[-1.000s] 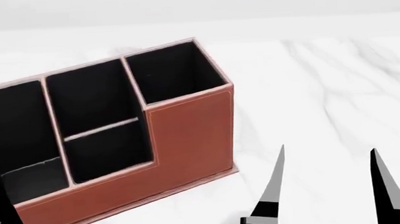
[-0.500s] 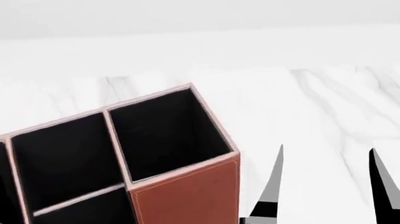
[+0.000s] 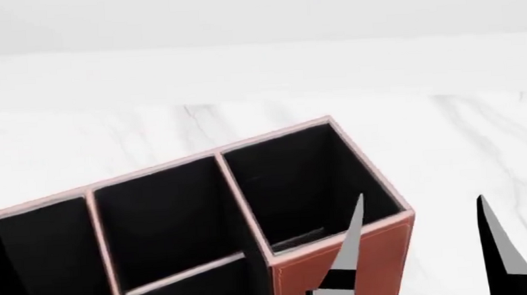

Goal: Pick up the book and place it in the front compartment of the caddy.

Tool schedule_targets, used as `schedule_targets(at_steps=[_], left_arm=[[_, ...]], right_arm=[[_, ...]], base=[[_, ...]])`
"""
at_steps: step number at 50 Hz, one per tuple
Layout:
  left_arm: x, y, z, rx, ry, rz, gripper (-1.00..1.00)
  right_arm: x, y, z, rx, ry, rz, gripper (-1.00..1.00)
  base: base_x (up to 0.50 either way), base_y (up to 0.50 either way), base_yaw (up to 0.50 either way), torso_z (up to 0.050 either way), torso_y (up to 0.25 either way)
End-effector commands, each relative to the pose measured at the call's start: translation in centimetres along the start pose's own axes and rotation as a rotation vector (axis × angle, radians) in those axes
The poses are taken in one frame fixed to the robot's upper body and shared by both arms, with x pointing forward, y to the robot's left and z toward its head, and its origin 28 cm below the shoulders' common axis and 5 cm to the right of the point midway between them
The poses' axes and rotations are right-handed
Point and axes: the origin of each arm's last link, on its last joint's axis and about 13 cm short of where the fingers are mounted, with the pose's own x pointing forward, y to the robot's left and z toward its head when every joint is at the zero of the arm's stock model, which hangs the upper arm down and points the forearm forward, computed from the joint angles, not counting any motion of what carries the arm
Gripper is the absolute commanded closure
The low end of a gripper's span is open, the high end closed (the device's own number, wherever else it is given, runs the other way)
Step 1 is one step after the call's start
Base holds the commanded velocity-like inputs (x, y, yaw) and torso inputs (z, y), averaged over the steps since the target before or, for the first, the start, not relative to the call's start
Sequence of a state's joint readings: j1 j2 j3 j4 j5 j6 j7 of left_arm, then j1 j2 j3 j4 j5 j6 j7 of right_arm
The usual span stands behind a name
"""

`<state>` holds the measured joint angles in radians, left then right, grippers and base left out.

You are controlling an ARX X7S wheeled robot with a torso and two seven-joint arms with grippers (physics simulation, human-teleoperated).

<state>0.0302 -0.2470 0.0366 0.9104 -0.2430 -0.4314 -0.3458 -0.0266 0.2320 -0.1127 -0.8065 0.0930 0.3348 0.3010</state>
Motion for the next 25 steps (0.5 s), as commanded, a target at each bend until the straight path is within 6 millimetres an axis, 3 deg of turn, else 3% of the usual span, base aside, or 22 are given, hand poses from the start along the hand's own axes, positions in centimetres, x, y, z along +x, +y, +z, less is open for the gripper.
schedule_targets(at_steps=[1, 6, 25], left_arm=[[0.02, 0.24, 0.20, -0.020, -0.014, 0.008, -1.00], [0.11, 0.29, 0.26, -0.033, 0.002, 0.008, -1.00], [-0.01, 0.18, 0.37, -0.043, 0.002, -0.016, -1.00]], right_arm=[[0.00, -0.25, 0.08, 0.011, -0.010, -0.010, -1.00], [-0.02, -0.39, 0.20, 0.038, -0.029, -0.027, -1.00], [-0.04, -0.39, 0.20, 0.045, -0.035, -0.028, -1.00]], base=[[0.00, 0.50, 0.00, 0.000, 0.000], [0.00, 0.08, 0.00, 0.007, 0.000], [0.00, 0.00, 0.00, 0.050, 0.000]])
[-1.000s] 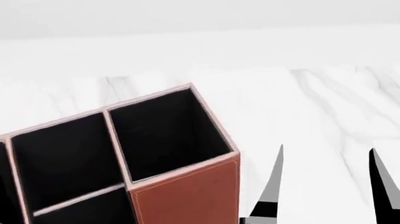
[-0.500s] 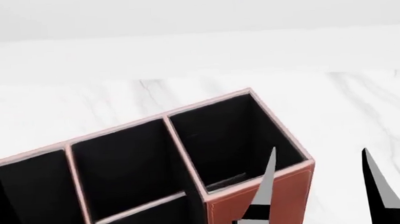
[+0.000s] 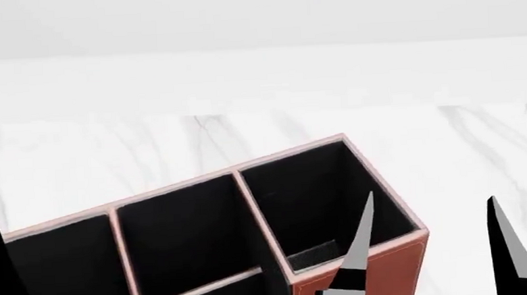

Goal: Pick up the book and place it in the front compartment of the caddy.

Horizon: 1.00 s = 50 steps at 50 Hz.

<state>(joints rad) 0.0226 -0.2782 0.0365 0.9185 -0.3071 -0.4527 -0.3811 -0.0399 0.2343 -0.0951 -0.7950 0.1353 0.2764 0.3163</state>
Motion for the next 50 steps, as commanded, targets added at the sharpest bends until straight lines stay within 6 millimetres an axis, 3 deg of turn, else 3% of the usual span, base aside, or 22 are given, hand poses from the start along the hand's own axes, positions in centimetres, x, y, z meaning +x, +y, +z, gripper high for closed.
schedule_targets(at_steps=[1, 20, 22, 25, 27, 28, 30, 34, 38, 42, 50], left_arm=[[0.0, 0.1, 0.3, -0.021, -0.021, -0.009, -1.00], [-0.2, -0.1, 0.6, -0.050, 0.012, 0.038, -1.00], [-0.6, -0.2, 1.3, -0.210, 0.038, -0.063, -1.00], [-0.9, -0.4, 1.4, -0.201, 0.062, -0.205, -1.00], [-0.7, -0.3, 2.3, -0.298, 0.057, -0.222, -1.00], [-0.5, -0.3, 2.8, -0.206, 0.017, -0.318, -1.00], [-0.2, -0.6, 3.2, -0.209, 0.033, -0.418, -1.00], [1.1, -0.6, 3.4, -0.093, 0.044, -0.481, -1.00], [1.1, -1.0, 4.7, -0.257, 0.155, -0.662, -1.00], [0.8, -1.3, 5.4, -0.301, 0.289, -0.796, -1.00], [1.2, -1.3, 5.9, -0.408, 0.458, -0.898, -1.00]], right_arm=[[0.0, -0.2, 0.1, 0.002, -0.012, -0.011, -1.00], [0.0, -0.3, 0.5, -0.003, -0.019, -0.018, -1.00], [-0.1, -0.3, 0.2, -0.004, -0.013, -0.016, -1.00], [0.0, -0.1, 0.1, -0.005, -0.010, -0.009, -1.00], [0.0, -0.1, 0.1, -0.002, -0.012, -0.005, -1.00], [0.0, -0.2, 0.2, -0.004, -0.014, -0.008, -1.00], [0.0, -0.2, 0.2, -0.003, -0.013, -0.010, -1.00], [0.0, -0.1, 0.0, -0.001, -0.009, -0.008, -1.00], [0.0, -0.2, 0.0, -0.003, -0.008, -0.010, -1.00], [0.0, -0.3, 0.0, -0.005, -0.006, -0.012, -1.00], [0.0, -0.3, 0.1, -0.004, -0.007, -0.014, -1.00]], base=[[0.00, 0.00, 0.00, 0.050, 0.000], [0.00, 0.00, 0.00, 0.050, 0.000], [0.00, 0.00, 0.00, 0.000, 0.000], [0.00, 0.00, 0.00, 0.000, 0.000], [0.00, 0.00, 0.00, 0.000, 0.000], [0.00, 0.00, 0.00, 0.000, 0.000], [0.00, 0.00, 0.00, 0.000, 0.000], [0.00, 0.00, 0.00, 0.000, 0.000], [0.00, 0.00, 0.00, 0.000, 0.000], [0.00, 0.00, 0.00, 0.000, 0.000], [0.00, 0.00, 0.00, 0.000, 0.000]])
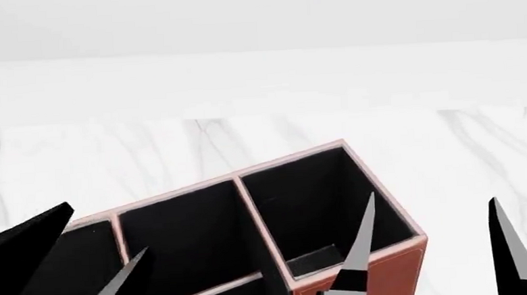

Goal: Pick up the book and place it in the front compartment of the caddy.

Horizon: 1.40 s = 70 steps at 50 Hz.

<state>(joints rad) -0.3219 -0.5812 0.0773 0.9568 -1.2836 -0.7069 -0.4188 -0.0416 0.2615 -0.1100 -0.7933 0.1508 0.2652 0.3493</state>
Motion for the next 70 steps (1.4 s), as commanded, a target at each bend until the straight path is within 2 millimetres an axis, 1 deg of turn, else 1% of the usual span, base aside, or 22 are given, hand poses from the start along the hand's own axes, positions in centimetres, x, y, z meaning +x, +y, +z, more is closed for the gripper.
schedule_targets(at_steps=[1, 4, 6, 8, 13, 19, 25, 28, 30, 31, 33, 34, 46, 48, 50, 51, 52, 70], left_arm=[[-0.1, -0.2, 1.5, -0.131, 0.203, -0.239, -1.00], [0.0, -0.1, 1.4, -0.111, 0.245, -0.247, -1.00], [0.1, 0.2, 1.2, -0.067, 0.258, -0.241, -1.00], [0.0, 0.2, 1.2, -0.073, 0.271, -0.276, -1.00], [0.0, 0.2, 0.6, -0.062, 0.333, -0.319, -1.00], [-0.2, -0.1, 0.2, -0.072, 0.411, -0.384, -1.00], [-0.5, -0.5, -0.6, -0.049, 0.487, -0.445, -1.00], [-0.2, -0.3, -0.8, -0.079, 0.498, -0.432, -1.00], [-0.4, -0.4, -1.0, -0.147, 0.527, -0.446, -1.00], [-0.4, -0.3, -1.2, -0.130, 0.527, -0.445, -1.00], [-0.5, -0.3, -1.6, -0.155, 0.555, -0.442, -1.00], [-0.7, -0.5, -1.9, -0.147, 0.573, -0.448, -1.00], [-0.8, -1.1, -2.8, -0.137, 0.664, -0.460, -1.00], [-0.9, -1.2, -3.3, -0.131, 0.692, -0.461, -1.00], [-0.7, -1.4, -2.7, -0.133, 0.707, -0.462, -1.00], [-0.7, -1.4, -2.7, -0.129, 0.722, -0.460, -1.00], [-0.8, -1.4, -3.1, -0.129, 0.740, -0.464, -1.00], [-1.1, -1.6, -4.6, -0.074, 0.858, -0.455, -1.00]], right_arm=[[0.1, -0.3, 0.1, -0.005, -0.007, -0.011, -1.00], [0.1, -0.3, 0.1, -0.005, -0.007, -0.011, -1.00], [0.1, -0.3, 0.2, -0.005, -0.008, -0.010, -1.00], [0.1, -0.2, 0.2, -0.004, -0.009, -0.006, -1.00], [0.1, -0.2, 0.1, -0.005, -0.006, -0.006, -1.00], [0.0, -0.3, 0.1, -0.004, -0.006, -0.009, -1.00], [0.1, -0.3, 0.3, -0.005, -0.010, -0.010, -1.00], [0.0, -0.4, 0.3, -0.004, -0.012, -0.011, -1.00], [0.0, -0.4, 0.4, -0.005, -0.014, -0.011, -1.00], [0.0, -0.4, 0.4, -0.005, -0.014, -0.012, -1.00], [0.0, -0.4, 0.5, -0.006, -0.016, -0.013, -1.00], [0.0, -0.4, 0.5, -0.006, -0.016, -0.013, -1.00], [0.0, -0.4, 0.5, -0.007, -0.017, -0.010, -1.00], [0.0, -0.4, 0.5, -0.006, -0.018, -0.010, -1.00], [0.0, -0.4, 0.5, -0.005, -0.018, -0.011, -1.00], [0.0, -0.4, 0.5, -0.005, -0.018, -0.011, -1.00], [0.0, -0.4, 0.5, -0.006, -0.018, -0.011, -1.00], [0.0, -0.4, 0.5, -0.005, -0.022, -0.010, -1.00]], base=[[0.00, 0.00, 0.00, 0.000, 0.000], [0.00, 0.00, 0.00, 0.000, 0.000], [0.00, 0.00, 0.00, 0.000, 0.000], [0.00, 0.00, 0.00, 0.000, 0.000], [0.00, 0.00, 0.00, 0.000, 0.000], [0.00, 0.00, 0.00, 0.000, 0.000], [0.00, 0.00, 0.00, 0.000, 0.000], [0.00, 0.00, 0.00, 0.000, 0.000], [0.00, 0.00, 0.00, 0.000, 0.000], [0.00, 0.00, 0.00, 0.000, 0.000], [0.00, 0.00, 0.00, 0.000, 0.000], [0.00, 0.00, 0.00, 0.000, 0.000], [0.00, 0.00, 0.00, 0.000, 0.000], [0.00, 0.00, 0.00, 0.000, 0.000], [0.00, 0.00, 0.00, 0.000, 0.000], [0.00, 0.00, 0.00, 0.000, 0.000], [0.00, 0.00, 0.00, 0.000, 0.000], [0.00, 0.00, 0.00, 0.000, 0.000]])
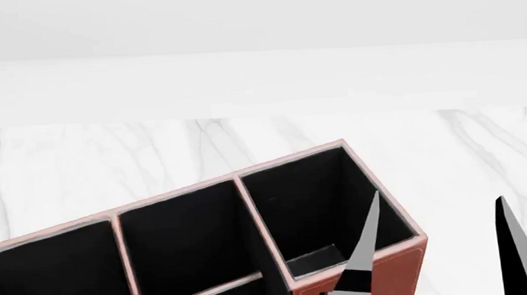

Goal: Pick up the book and place it in the front compartment of the caddy.

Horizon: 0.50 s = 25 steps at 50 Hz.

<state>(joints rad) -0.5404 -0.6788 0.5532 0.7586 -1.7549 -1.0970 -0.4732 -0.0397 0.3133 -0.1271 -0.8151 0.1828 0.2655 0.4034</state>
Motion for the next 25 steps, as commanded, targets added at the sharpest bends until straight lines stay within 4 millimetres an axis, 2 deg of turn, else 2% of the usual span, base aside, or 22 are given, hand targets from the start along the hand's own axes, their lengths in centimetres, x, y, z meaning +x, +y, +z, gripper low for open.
schedule_targets(at_steps=[1, 10, 25], left_arm=[[0.8, 0.0, -0.3, 0.010, 0.032, -0.018, -1.00], [1.4, 0.0, -0.5, 0.017, 0.074, -0.006, -1.00], [3.5, 0.0, -1.6, 0.095, 0.144, -0.003, -1.00]], right_arm=[[0.1, -0.2, 0.1, -0.003, -0.012, -0.006, -1.00], [0.1, -0.2, 0.4, -0.003, -0.016, -0.008, -1.00], [0.0, -0.4, 0.6, -0.003, -0.021, -0.013, -1.00]], base=[[0.00, 0.00, 0.00, 0.000, 0.000], [0.00, 0.00, 0.00, 0.000, 0.000], [0.00, 0.00, 0.00, 0.000, 0.000]])
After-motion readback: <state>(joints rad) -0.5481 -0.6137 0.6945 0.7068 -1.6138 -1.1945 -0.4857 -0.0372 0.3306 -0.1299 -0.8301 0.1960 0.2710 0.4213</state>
